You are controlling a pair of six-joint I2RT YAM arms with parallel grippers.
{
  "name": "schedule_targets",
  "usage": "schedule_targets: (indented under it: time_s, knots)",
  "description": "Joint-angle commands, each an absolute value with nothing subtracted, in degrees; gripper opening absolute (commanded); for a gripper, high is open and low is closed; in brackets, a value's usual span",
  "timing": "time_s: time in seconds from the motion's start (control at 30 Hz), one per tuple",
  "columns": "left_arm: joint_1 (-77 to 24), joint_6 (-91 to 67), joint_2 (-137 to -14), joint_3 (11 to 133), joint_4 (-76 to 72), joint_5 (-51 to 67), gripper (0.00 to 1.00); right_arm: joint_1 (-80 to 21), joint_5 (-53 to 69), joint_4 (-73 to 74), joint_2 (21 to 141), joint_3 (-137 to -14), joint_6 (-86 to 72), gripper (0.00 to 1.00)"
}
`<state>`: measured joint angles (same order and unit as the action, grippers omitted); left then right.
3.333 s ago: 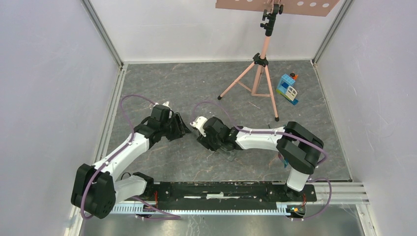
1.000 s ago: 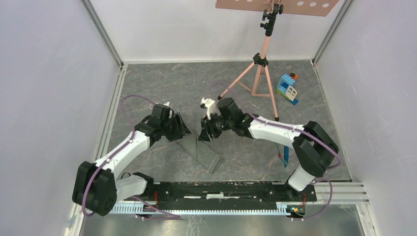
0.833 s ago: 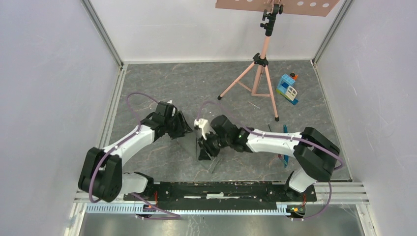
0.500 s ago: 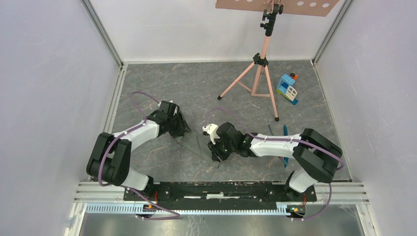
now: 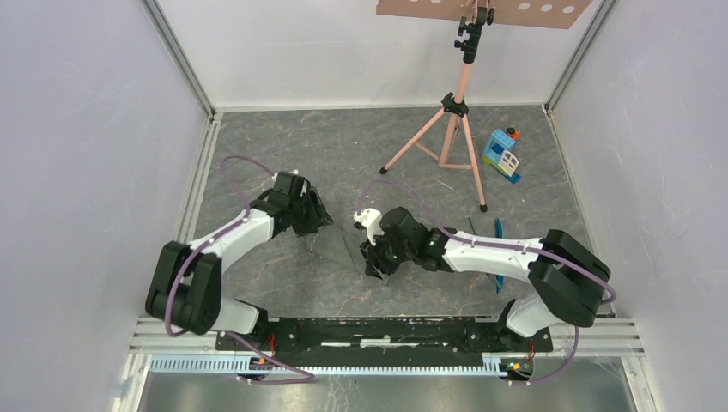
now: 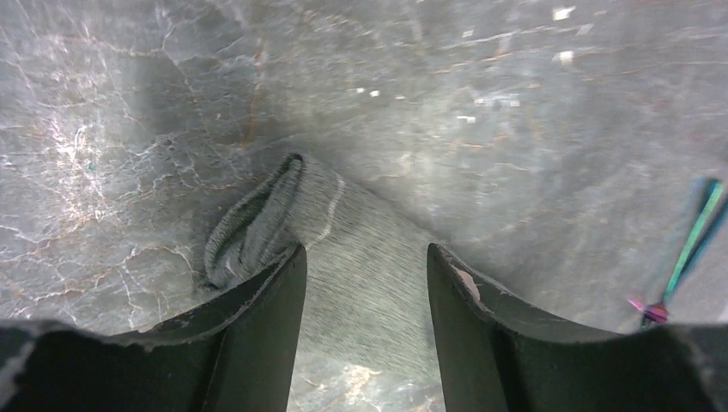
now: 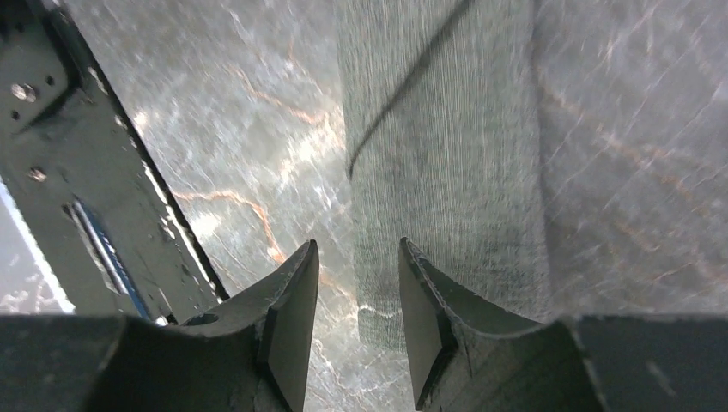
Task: Fold the napkin into a case and place the utensils inside
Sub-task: Rotate the smaller rectangle-folded napkin at the center of the board.
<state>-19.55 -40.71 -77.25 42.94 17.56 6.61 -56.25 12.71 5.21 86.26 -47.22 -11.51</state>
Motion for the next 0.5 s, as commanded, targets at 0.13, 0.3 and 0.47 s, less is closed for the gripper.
schedule_targets:
  time_s: [0.13,0.3,0.47]
  knots:
    - [-18.86,-41.09,-86.3,42.65,18.09,4.81,0.62,-55.79,5.07,2.61,85.6,-38.15,-12.89,0.46]
    - [-18.89,-39.42,-78.38,41.26,22.15,1.34,0.63,-55.81,4.89,6.57,82.79,-41.02,-11.43,0.47]
    - [-18.89,-37.75,-72.57,40.25,21.18,6.48,0.67,-55.81,6.87,7.13,81.44,-43.9,-11.53,0.51]
